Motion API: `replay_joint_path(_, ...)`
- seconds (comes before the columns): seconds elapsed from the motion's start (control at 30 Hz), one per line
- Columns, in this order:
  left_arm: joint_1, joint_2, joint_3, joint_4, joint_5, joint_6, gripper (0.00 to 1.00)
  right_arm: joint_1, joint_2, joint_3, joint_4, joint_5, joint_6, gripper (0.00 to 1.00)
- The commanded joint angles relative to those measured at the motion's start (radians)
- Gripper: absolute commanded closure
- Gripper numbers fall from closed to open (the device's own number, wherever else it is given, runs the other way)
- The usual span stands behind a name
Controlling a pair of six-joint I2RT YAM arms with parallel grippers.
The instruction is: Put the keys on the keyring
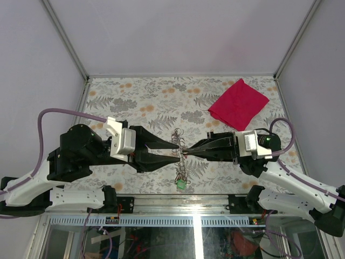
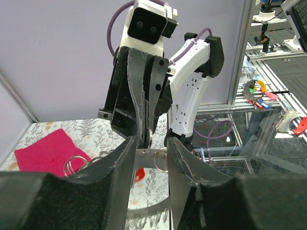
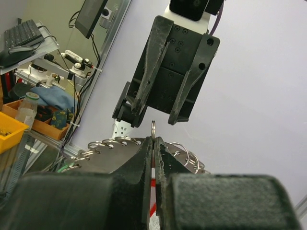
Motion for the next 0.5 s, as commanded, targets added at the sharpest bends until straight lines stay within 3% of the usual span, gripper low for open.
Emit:
replay_joint_path(0.0,-0.004,-0.008,-0.011,0.070,0.028,0.008,0.66,0.013,-0.011,0.064,0.095,0.057,0.006,0.97)
replay_joint_path(0.47,-0.004,0.026,-0.011,0.072,-0.012,0.012,0.69,0.018,-0.022,0.068,0.071,0.062,0.008,0.97)
